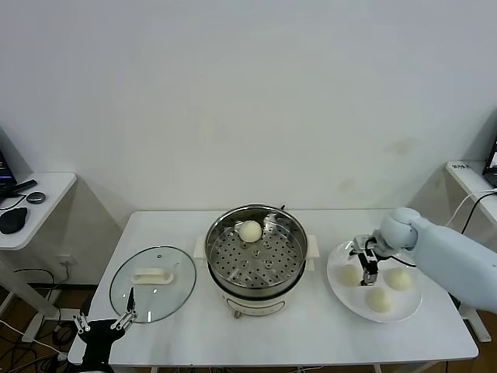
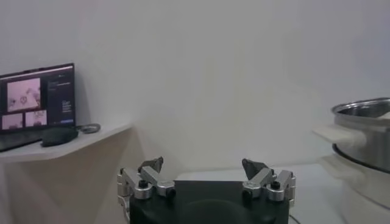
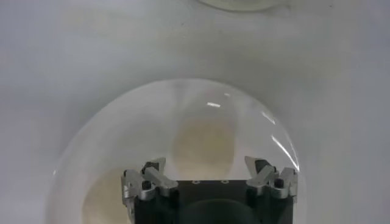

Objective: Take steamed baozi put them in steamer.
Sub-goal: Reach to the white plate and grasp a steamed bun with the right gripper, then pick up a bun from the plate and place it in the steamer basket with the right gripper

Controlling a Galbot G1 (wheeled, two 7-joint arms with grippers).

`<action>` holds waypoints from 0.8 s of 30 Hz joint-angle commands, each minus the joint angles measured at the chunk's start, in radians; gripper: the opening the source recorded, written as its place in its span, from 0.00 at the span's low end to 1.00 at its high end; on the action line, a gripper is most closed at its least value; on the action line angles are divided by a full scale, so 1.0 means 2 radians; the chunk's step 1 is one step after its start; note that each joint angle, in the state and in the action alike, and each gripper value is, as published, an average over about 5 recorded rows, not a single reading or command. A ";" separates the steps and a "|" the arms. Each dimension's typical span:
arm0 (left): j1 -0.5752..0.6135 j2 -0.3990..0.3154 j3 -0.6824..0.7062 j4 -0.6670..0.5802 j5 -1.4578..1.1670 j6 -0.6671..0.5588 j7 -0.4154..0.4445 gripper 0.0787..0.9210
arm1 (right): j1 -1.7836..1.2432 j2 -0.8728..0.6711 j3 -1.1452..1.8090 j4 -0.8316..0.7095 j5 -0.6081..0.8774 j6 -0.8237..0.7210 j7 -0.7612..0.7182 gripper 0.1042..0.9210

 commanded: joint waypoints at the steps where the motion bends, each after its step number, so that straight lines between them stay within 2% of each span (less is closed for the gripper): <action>1: 0.000 0.001 -0.002 0.001 0.002 -0.001 0.000 0.88 | -0.012 0.035 0.010 -0.027 -0.012 -0.007 0.005 0.88; 6: -0.001 0.001 -0.002 0.002 0.002 -0.002 0.000 0.88 | -0.012 0.036 0.010 -0.028 -0.016 -0.018 0.001 0.80; 19: -0.002 0.003 -0.011 -0.005 -0.007 -0.001 0.001 0.88 | 0.042 -0.011 -0.016 0.024 0.022 -0.027 -0.022 0.37; 24: -0.002 0.005 -0.009 -0.004 -0.007 -0.001 0.002 0.88 | 0.137 -0.060 -0.059 0.076 0.091 -0.041 -0.035 0.35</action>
